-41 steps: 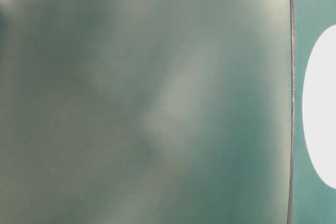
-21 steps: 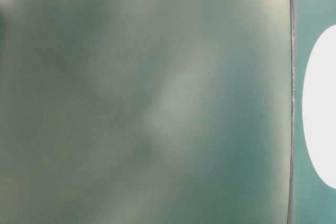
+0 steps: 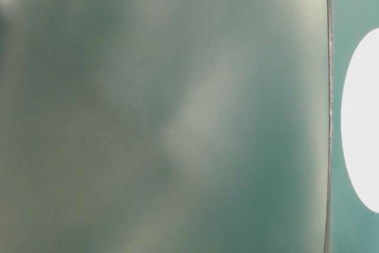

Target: Scoop the yellow hexagonal prism block from the bowl with a spoon using the right arm.

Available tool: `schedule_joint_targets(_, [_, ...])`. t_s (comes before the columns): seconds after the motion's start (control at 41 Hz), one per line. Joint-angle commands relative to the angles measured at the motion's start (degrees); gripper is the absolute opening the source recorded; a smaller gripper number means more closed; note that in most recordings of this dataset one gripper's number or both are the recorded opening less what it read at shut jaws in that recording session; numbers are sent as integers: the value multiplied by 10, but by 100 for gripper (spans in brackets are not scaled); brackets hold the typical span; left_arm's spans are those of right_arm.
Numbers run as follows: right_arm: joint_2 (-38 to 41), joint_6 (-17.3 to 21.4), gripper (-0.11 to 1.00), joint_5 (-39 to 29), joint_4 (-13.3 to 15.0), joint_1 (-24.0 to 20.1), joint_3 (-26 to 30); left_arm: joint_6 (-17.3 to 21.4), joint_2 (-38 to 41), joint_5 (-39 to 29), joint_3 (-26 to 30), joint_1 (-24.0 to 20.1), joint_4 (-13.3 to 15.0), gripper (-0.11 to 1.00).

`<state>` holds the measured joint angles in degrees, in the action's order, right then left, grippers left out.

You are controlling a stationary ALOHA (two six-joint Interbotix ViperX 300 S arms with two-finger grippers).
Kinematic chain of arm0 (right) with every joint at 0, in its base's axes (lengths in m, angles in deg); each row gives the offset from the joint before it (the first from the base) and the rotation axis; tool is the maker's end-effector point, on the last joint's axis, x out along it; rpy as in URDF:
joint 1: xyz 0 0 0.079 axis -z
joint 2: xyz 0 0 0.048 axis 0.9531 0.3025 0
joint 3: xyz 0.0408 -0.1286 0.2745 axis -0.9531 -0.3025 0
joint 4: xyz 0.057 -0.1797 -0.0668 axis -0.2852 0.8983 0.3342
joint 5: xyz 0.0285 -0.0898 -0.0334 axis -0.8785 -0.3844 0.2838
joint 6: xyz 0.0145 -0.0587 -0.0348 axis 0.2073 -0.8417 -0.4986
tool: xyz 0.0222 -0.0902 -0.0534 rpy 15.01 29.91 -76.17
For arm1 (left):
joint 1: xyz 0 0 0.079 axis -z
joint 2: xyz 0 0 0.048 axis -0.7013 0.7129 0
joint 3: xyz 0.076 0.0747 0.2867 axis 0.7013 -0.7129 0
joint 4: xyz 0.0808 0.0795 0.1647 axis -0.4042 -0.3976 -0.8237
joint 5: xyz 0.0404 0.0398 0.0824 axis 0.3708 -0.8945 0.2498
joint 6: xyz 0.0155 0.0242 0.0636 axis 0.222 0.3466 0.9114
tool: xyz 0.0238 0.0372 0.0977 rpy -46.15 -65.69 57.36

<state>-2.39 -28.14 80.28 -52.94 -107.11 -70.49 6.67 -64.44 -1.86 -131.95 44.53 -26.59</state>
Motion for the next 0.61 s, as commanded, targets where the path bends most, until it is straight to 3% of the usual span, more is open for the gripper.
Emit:
schedule_joint_targets(0.0, [-6,-4,56,4,-2,-3,1,-1,2,6,17,-1,-1,2])
schedule_joint_targets(0.292, [-6,-11,45,4,-1,-3,1,-1,2,6,17,-1,-2,2])
schedule_joint_targets(0.585, [-6,-28,44,4,-1,-3,4,-1,2,6,17,0,-1,2])
